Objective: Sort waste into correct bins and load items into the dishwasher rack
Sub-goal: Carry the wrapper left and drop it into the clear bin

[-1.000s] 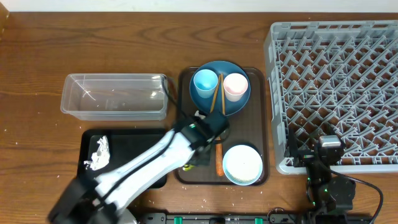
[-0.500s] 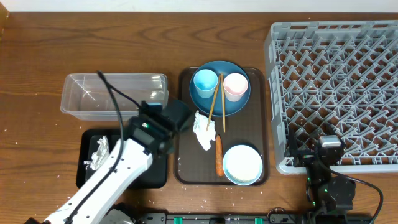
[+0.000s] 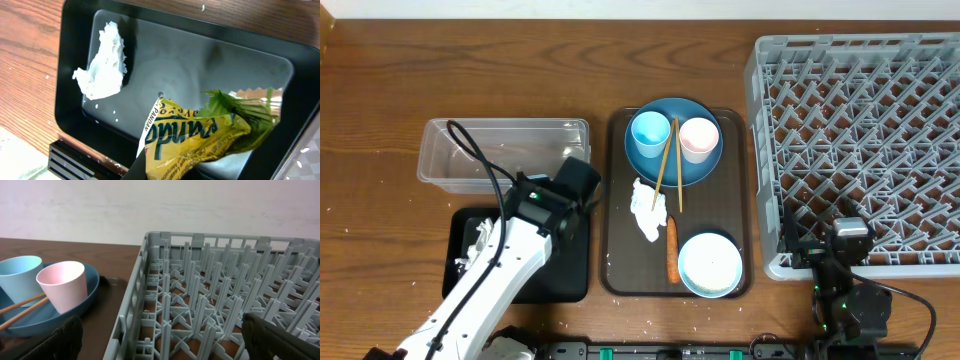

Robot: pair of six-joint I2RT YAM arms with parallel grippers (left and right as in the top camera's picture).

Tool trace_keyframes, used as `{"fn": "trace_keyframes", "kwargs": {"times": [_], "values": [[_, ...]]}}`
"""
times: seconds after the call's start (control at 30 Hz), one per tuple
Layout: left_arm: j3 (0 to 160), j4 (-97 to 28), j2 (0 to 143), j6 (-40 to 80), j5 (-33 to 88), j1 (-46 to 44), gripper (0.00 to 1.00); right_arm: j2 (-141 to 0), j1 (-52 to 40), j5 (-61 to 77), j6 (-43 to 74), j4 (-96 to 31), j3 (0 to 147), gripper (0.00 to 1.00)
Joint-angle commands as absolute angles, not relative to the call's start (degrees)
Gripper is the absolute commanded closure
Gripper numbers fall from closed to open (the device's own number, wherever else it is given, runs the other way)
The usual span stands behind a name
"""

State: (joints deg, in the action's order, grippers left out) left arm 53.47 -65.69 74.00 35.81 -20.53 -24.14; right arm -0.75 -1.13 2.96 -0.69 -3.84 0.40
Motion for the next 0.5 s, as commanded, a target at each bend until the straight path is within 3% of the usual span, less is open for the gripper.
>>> {"fn": "trace_keyframes", "kwargs": {"times": [0.0, 0.3, 0.47], "values": [[53.17, -65.45, 74.30, 36.14, -21.91, -23.79, 0.90, -0.75, -0.93, 3.01, -0.93, -4.05, 0.32, 0.01], [59.00, -61.63, 73.28, 35.44, -20.71, -23.29, 0.90, -0.75, -0.93, 3.01, -0.93, -4.05, 0.32, 0.01], [62.37, -50.57, 73.10, 32.58, -20.69, -20.53, 0.90, -0.75, -0.93, 3.01, -0.93, -4.05, 0.32, 0.01]]}}
